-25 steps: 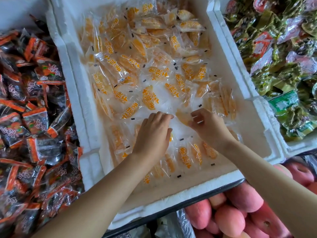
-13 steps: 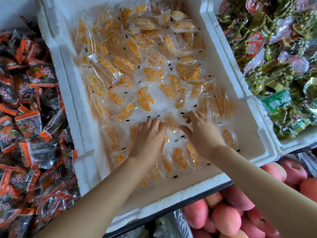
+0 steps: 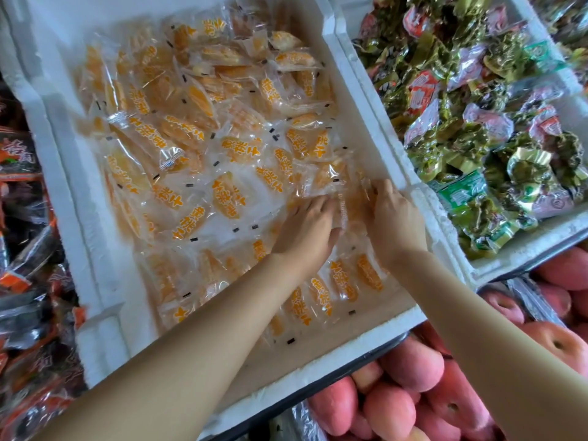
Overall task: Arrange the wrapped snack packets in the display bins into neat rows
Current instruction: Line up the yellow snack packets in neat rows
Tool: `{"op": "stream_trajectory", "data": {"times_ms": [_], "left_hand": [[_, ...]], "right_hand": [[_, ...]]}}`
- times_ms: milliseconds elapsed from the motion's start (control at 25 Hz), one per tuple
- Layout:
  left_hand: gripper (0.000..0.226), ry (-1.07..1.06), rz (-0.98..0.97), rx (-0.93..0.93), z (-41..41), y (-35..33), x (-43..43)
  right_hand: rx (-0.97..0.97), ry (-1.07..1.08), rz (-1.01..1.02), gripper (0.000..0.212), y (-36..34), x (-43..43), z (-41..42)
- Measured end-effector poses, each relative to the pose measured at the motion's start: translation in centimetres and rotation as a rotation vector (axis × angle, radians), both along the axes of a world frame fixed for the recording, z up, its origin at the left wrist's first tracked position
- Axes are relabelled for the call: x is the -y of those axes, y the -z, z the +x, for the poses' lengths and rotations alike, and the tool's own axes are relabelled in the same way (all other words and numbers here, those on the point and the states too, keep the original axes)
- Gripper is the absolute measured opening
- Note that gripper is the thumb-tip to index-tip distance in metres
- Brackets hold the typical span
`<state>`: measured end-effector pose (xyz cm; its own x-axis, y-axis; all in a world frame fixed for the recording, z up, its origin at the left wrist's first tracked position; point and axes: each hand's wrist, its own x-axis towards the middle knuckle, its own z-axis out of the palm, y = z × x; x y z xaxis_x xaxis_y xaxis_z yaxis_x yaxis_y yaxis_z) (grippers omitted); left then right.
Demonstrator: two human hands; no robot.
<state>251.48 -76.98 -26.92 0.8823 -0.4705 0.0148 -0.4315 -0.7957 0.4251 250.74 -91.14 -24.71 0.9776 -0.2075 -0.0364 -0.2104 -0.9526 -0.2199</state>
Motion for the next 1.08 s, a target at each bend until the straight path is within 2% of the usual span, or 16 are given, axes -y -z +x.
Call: {"op": "stream_trajectory", "data": {"times_ms": [160, 240, 400, 600, 680, 800, 920, 1080], "left_hand": [[0.066, -0.199, -0.176, -0.118, 1.4, 1.0, 2.5], [0.068, -0.298, -0.265, -0.134, 1.6, 0.9, 3.4], [0.052, -0.381, -0.435, -0.206, 0.9, -0.7, 3.6], [0.032, -0.513, -0.606, -0.129, -1.2, -2.2, -0.9], [0.030, -0.567, -0.610, -0.143, -1.9, -2.5, -2.8], [0.028, -0.621, -0.598, -0.181, -2.8, -2.6, -4.3], [0.028, -0.682, -0.600, -0.226, -3.5, -2.8, -5.0], [0.029, -0.647, -0.552, -0.298, -3.8, -2.9, -5.4]], "right_hand": [[-0.031, 0.031, 0.113, 0.026, 0.0, 0.3, 0.3], [-0.021, 0.044, 0.190, 0.033, -0.1, 0.3, 0.2], [0.036, 0.039, 0.272, 0.038, -0.3, 0.1, 0.1], [0.165, 0.066, 0.422, 0.042, -2.2, -0.5, -1.8], [0.198, 0.047, 0.501, 0.042, -2.8, -1.2, -3.3], [0.097, -0.005, 0.533, 0.040, -2.0, -2.4, -4.6], [-0.072, -0.106, 0.456, 0.035, -0.4, -3.5, -4.4], [-0.065, -0.125, 0.327, 0.028, 0.4, -4.0, -2.7]]}}
